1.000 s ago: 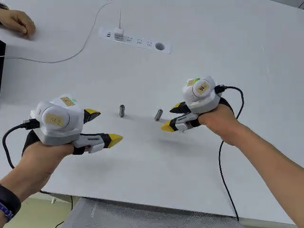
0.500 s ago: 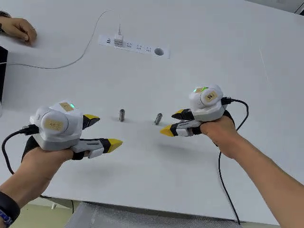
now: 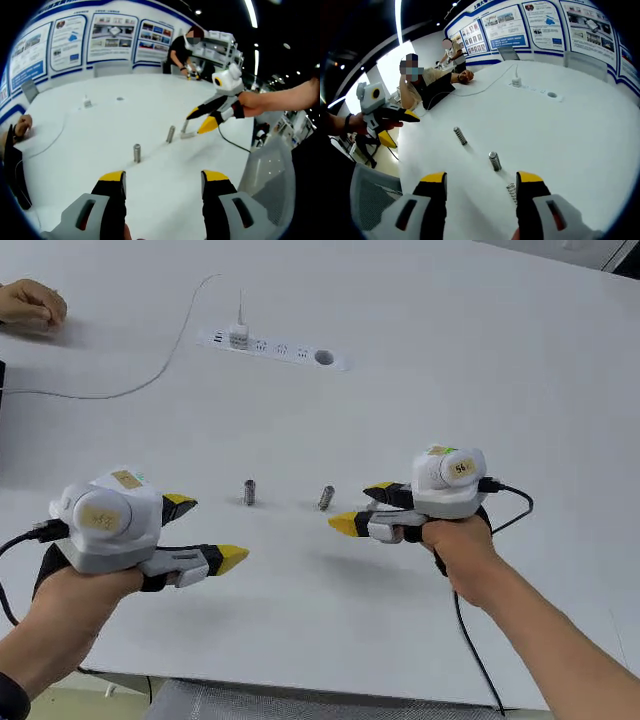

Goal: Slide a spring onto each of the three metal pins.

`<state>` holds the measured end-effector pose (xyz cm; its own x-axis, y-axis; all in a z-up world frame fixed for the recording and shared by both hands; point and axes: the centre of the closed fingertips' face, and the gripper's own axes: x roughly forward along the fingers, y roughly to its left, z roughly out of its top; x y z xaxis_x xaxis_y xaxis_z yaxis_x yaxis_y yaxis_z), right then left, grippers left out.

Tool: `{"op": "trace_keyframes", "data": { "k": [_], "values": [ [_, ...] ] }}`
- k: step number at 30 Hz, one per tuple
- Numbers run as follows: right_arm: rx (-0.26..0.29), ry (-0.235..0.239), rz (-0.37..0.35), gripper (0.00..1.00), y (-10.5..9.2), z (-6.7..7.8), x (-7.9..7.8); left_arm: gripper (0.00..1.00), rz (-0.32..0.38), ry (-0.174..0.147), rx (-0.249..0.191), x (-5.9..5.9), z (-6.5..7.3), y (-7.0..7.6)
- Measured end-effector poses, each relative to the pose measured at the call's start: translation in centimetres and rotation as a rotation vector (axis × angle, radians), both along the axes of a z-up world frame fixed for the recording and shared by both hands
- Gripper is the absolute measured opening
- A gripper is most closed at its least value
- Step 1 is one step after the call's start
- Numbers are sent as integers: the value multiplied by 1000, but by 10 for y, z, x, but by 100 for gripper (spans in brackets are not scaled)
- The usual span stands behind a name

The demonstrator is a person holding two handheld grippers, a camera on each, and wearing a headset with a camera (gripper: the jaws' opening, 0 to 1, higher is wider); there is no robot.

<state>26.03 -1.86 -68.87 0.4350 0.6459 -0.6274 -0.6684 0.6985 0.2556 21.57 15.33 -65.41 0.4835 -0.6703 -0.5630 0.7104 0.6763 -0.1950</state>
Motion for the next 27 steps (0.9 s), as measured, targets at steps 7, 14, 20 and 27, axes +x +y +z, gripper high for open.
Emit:
{"op": "trace_keyframes", "data": {
  "k": [7,14,20,27],
  "values": [
    [6,-13,-63,61,-21,1,-11,65,-9,1,3,2,0,-5],
    [14,-16,-115,66,-37,5,-25,68,-20,5,9,1,-1,-10],
    [-2,-17,-137,69,-51,6,-36,69,-36,-2,16,1,-1,-13],
    [0,-19,-165,72,-64,13,-45,71,-49,-10,18,4,0,-18]
  ]
}}
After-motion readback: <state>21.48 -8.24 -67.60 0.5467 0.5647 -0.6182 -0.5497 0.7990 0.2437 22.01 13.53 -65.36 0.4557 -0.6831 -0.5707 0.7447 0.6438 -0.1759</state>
